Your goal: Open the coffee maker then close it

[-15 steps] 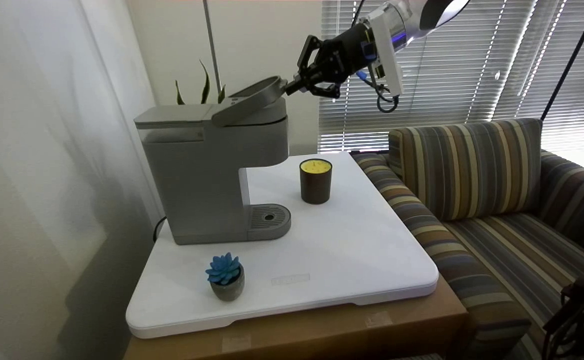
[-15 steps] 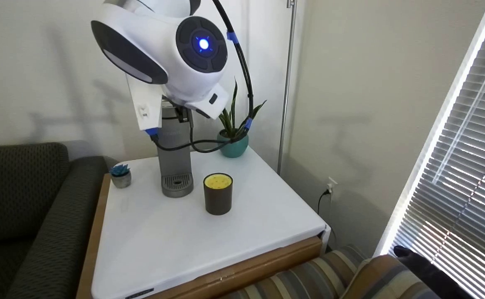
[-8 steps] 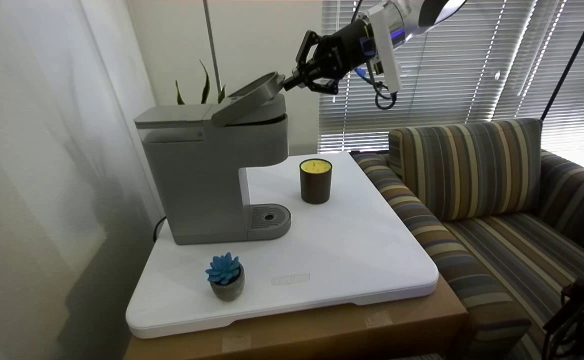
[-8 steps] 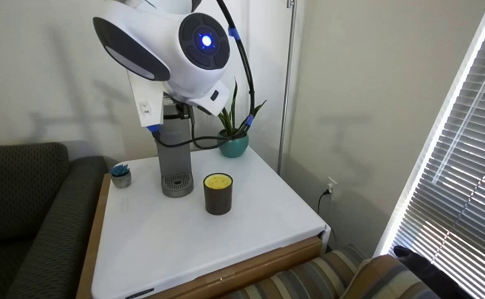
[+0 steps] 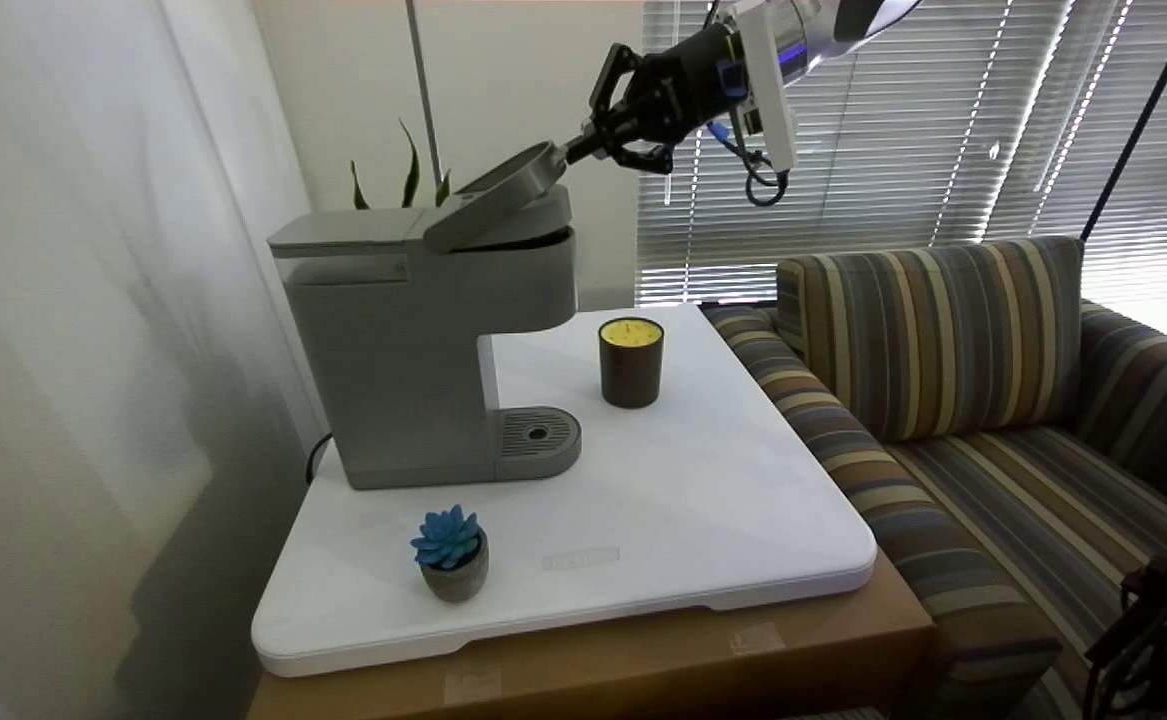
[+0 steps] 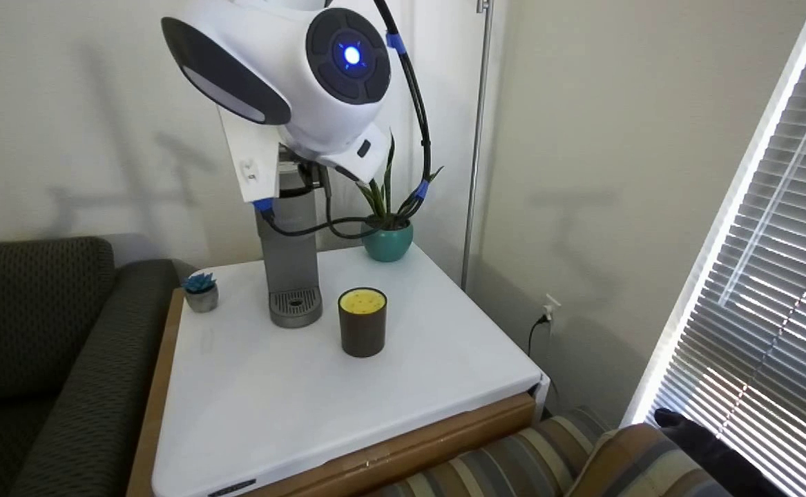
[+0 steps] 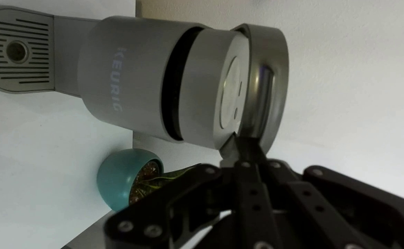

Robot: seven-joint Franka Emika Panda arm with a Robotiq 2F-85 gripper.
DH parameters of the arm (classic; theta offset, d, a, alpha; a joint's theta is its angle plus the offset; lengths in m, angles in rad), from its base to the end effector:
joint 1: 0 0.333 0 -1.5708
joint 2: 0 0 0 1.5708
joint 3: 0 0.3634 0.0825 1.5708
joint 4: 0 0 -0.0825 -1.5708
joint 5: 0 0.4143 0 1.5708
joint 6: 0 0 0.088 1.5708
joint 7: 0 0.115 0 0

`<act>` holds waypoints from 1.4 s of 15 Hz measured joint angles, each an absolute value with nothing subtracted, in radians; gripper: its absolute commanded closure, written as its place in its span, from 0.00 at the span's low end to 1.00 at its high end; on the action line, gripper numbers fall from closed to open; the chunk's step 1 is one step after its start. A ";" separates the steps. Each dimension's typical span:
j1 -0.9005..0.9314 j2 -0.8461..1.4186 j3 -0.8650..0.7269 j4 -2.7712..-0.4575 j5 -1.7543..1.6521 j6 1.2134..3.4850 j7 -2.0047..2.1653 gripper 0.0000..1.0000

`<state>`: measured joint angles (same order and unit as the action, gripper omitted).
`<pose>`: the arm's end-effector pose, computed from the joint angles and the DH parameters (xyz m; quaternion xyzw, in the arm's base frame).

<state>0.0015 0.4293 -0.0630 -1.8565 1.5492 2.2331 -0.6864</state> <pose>0.6994 -0.0026 0.3269 -0.8237 0.1988 -0.1806 0.4993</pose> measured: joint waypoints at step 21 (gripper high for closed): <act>-0.026 0.428 -0.064 -1.902 1.562 2.227 -0.673 1.00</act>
